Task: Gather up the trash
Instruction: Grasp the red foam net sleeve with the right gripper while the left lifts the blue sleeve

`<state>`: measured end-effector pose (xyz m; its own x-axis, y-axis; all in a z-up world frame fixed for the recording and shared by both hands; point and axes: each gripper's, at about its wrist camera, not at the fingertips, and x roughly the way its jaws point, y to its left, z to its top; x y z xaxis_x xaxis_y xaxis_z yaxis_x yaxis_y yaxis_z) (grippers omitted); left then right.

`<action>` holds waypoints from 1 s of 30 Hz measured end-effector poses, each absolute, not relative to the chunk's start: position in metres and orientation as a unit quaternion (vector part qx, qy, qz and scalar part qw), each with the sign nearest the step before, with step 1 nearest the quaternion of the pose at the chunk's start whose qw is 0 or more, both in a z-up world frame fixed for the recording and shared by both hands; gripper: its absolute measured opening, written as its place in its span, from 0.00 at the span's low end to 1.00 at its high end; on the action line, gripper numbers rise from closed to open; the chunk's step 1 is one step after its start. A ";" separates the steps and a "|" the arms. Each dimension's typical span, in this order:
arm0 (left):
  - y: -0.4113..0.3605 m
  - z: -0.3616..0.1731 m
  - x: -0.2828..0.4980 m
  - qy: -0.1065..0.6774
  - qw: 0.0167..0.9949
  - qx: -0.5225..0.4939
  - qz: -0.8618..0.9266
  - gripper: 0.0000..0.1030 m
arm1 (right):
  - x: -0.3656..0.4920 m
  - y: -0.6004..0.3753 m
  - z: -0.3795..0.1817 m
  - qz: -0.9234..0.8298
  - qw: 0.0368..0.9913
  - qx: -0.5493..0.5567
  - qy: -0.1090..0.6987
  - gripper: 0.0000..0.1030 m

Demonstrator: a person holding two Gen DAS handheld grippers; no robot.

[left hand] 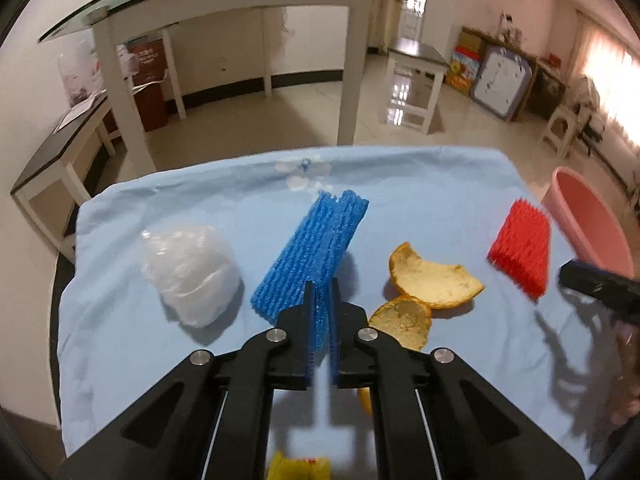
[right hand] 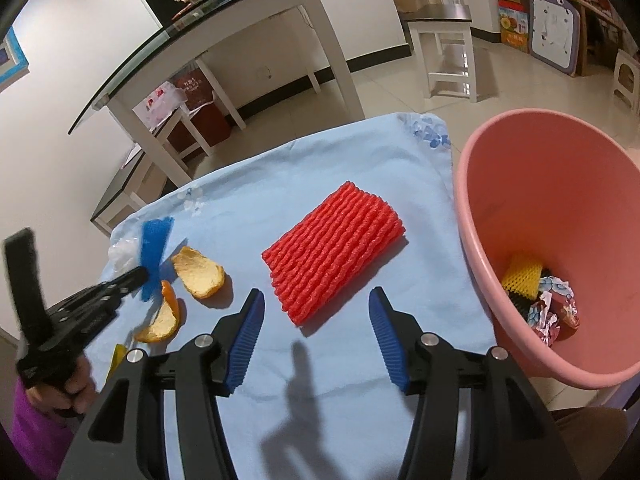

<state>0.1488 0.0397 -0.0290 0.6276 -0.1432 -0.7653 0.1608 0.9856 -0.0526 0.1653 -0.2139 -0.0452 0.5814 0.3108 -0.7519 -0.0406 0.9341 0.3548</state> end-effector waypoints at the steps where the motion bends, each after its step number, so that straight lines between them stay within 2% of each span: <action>1: 0.042 -0.024 0.146 0.419 0.904 0.005 -0.085 0.05 | 0.167 -0.214 -0.046 0.097 0.876 0.152 0.447 0.52; 9: 0.038 -0.007 0.119 0.408 0.908 -0.026 -0.092 0.05 | 0.190 -0.204 -0.059 0.060 0.871 0.153 0.464 0.50; 11: 0.035 -0.008 0.117 0.413 0.906 -0.024 -0.091 0.05 | 0.193 -0.202 -0.062 0.054 0.872 0.150 0.463 0.34; 12: 0.033 -0.010 0.115 0.417 0.904 -0.024 -0.090 0.05 | 0.195 -0.201 -0.063 0.053 0.871 0.147 0.465 0.30; 14: 0.031 -0.013 0.115 0.424 0.902 -0.022 -0.085 0.05 | 0.196 -0.200 -0.065 0.058 0.871 0.146 0.465 0.14; 16: 0.028 -0.017 0.113 0.431 0.899 -0.024 -0.080 0.05 | 0.193 -0.200 -0.065 0.063 0.872 0.145 0.463 0.11; 30: 0.010 -0.013 0.103 0.433 0.900 -0.018 -0.054 0.05 | 0.141 -0.208 -0.021 0.091 0.901 0.113 0.409 0.10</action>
<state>0.1026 0.0105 -0.0127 0.6189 -0.1139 -0.7771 0.0819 0.9934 -0.0803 0.1409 -0.2076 -0.0209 0.6485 0.2566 -0.7166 -0.0717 0.9579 0.2781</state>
